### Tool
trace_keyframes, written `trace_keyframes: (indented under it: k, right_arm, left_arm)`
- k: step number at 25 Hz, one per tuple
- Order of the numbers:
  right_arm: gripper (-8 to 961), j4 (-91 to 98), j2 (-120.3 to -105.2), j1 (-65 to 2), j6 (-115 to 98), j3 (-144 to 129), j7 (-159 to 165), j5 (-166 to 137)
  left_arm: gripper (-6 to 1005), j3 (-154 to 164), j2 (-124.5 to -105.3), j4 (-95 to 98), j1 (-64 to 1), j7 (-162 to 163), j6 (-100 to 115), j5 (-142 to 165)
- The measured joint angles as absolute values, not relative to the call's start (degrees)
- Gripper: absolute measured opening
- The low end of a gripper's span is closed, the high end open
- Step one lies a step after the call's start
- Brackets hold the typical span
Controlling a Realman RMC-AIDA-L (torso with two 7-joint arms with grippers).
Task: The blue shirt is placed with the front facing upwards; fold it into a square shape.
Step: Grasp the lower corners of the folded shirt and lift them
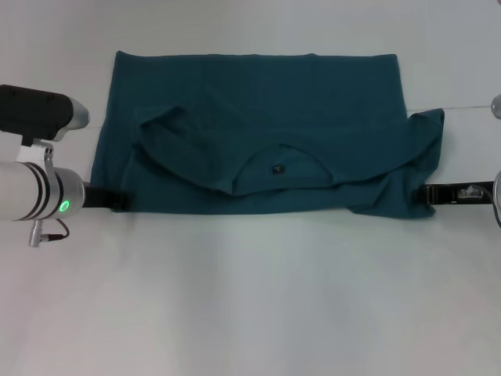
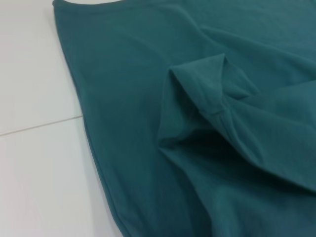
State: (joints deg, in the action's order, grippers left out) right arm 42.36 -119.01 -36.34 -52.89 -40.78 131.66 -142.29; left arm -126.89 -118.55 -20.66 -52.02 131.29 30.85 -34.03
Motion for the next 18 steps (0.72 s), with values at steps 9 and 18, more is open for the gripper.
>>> trace_keyframes:
  k: [9, 18]
  right_arm:
    - [40, 42.4, -119.0, -36.1, -52.8, -40.8, 131.6, -142.3]
    - [40, 43.6, -119.32, -35.3, -53.7, -40.8, 131.6, -142.2]
  left_arm:
    - [35, -126.5, -119.49, -23.2, -50.6, 130.9, 31.4, -33.9]
    - [34, -126.2, -121.75, -31.2, -46.3, 130.2, 35.0, -33.9]
